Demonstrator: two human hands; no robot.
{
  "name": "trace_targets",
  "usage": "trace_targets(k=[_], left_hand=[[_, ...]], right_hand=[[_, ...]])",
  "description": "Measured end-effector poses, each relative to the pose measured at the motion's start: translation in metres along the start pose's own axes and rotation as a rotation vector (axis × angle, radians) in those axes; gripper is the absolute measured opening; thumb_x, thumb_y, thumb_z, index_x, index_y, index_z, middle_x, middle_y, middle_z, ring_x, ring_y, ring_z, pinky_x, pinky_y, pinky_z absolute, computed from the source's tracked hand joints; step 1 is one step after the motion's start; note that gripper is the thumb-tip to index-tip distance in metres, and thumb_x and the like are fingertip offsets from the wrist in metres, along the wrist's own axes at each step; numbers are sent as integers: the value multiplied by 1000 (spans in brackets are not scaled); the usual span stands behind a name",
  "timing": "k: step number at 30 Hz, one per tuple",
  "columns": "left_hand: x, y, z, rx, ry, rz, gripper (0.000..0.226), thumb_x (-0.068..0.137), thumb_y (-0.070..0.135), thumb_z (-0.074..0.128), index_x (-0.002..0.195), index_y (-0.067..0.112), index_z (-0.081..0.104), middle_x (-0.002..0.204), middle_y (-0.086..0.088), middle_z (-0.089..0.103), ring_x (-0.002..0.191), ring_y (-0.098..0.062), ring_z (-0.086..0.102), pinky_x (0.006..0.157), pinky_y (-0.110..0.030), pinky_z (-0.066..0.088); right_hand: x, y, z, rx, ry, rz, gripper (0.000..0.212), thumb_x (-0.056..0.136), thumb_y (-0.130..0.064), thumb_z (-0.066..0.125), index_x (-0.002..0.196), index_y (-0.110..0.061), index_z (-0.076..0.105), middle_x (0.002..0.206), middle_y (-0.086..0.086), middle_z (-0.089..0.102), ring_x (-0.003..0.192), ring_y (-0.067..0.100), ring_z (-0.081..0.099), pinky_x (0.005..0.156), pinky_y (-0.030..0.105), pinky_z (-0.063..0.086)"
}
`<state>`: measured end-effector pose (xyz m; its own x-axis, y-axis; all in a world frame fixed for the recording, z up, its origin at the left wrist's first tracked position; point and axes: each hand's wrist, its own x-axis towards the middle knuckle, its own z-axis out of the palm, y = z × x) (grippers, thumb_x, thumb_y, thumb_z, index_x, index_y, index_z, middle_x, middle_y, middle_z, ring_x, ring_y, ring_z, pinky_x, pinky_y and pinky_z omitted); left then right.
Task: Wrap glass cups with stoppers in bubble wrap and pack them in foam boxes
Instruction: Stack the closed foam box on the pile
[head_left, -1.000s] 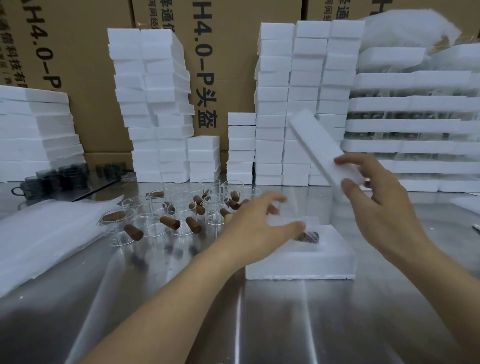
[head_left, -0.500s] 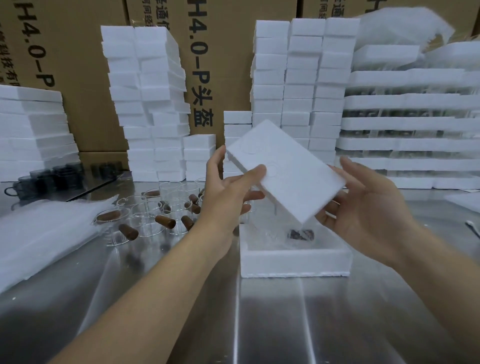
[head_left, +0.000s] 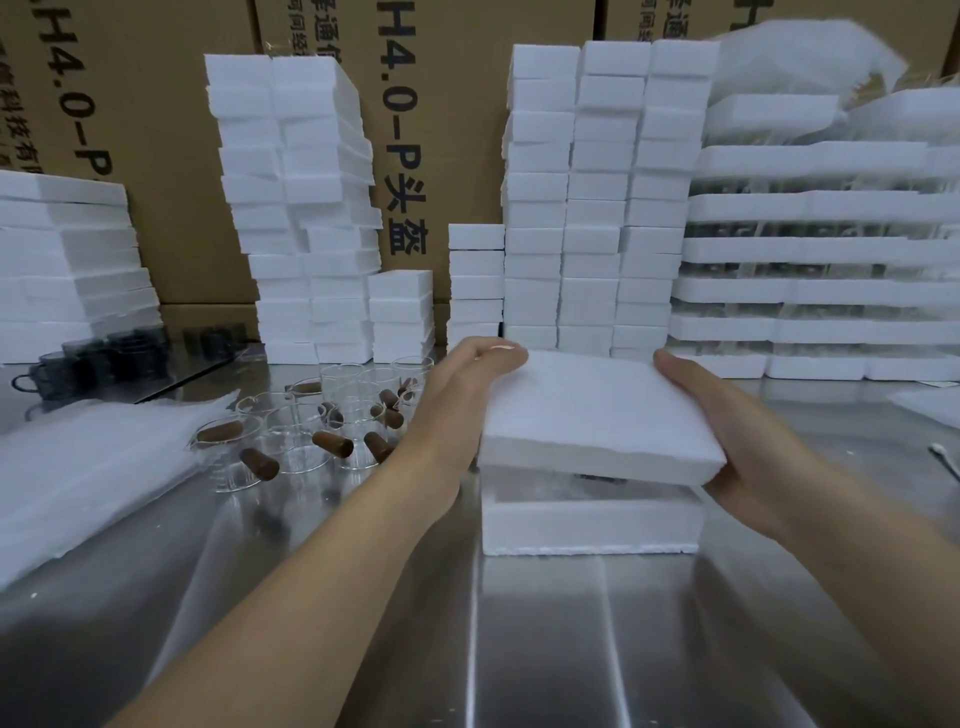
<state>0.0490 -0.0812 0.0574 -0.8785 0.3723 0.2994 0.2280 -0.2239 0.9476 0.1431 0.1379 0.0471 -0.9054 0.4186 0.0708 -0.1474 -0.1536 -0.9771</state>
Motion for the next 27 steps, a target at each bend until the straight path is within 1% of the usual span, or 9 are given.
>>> trace_targets(k=[3, 6, 7, 9, 13, 16, 19, 22, 27], left_hand=[[-2, 1, 1, 72, -82, -14, 27, 74, 44, 70, 91, 24, 73, 91, 16, 70, 86, 4, 64, 83, -27, 40], [1, -5, 0, 128, -84, -44, 17, 80, 35, 75, 89, 21, 71, 86, 16, 67, 87, -3, 60, 79, -26, 38], [3, -7, -1, 135, -75, -61, 8, 86, 28, 76, 87, 22, 71, 84, 14, 68, 86, -7, 60, 76, -26, 39], [5, -13, -2, 151, -72, -103, 12, 93, 18, 73, 82, 23, 72, 84, 7, 69, 85, -16, 62, 71, -26, 42], [7, -19, -4, 126, -55, -166, 10, 92, 19, 78, 84, 25, 79, 89, 0, 76, 85, -20, 68, 75, -30, 48], [9, -20, -5, 94, -39, -199, 4, 91, 23, 81, 88, 25, 82, 92, 1, 80, 82, -16, 71, 69, -24, 51], [9, -22, -5, 61, -33, -222, 3, 91, 24, 82, 93, 23, 84, 99, -2, 82, 88, -18, 73, 81, -28, 52], [10, -24, -6, 50, -17, -244, 9, 92, 23, 81, 101, 20, 83, 111, -7, 82, 98, -22, 73, 91, -34, 50], [14, -26, -6, 31, 14, -290, 19, 92, 21, 80, 111, 18, 81, 118, -10, 81, 116, -32, 74, 95, -38, 52]], right_hand=[[0, 0, -1, -58, -16, 0, 38, 81, -55, 82, 104, -25, 84, 112, 0, 81, 99, 21, 79, 98, 42, 56], [1, 1, -1, -113, 7, 14, 42, 83, -54, 80, 113, -24, 79, 110, -2, 81, 102, 20, 77, 106, 41, 51], [1, 2, 0, -123, 11, 23, 41, 84, -52, 79, 114, -23, 79, 109, -2, 81, 99, 19, 77, 101, 38, 52], [1, 3, 1, -127, 16, 50, 37, 87, -48, 78, 111, -20, 79, 105, 1, 82, 86, 18, 77, 84, 33, 53], [3, 6, 0, -105, 3, 99, 32, 91, -42, 74, 109, -16, 78, 102, 5, 82, 78, 20, 76, 72, 33, 52], [4, 6, -3, -56, -32, 146, 28, 91, -37, 73, 105, -14, 77, 89, 6, 79, 65, 20, 74, 57, 30, 56], [4, 8, -5, -48, -53, 173, 25, 89, -34, 73, 101, -13, 78, 84, 7, 78, 59, 21, 72, 47, 27, 55], [6, 10, -6, -71, -62, 155, 30, 90, -36, 74, 107, -13, 78, 93, 8, 80, 67, 22, 76, 52, 28, 57], [8, 14, -9, -135, -81, 170, 44, 84, -44, 79, 115, -13, 79, 114, 14, 79, 87, 29, 77, 88, 42, 53]])
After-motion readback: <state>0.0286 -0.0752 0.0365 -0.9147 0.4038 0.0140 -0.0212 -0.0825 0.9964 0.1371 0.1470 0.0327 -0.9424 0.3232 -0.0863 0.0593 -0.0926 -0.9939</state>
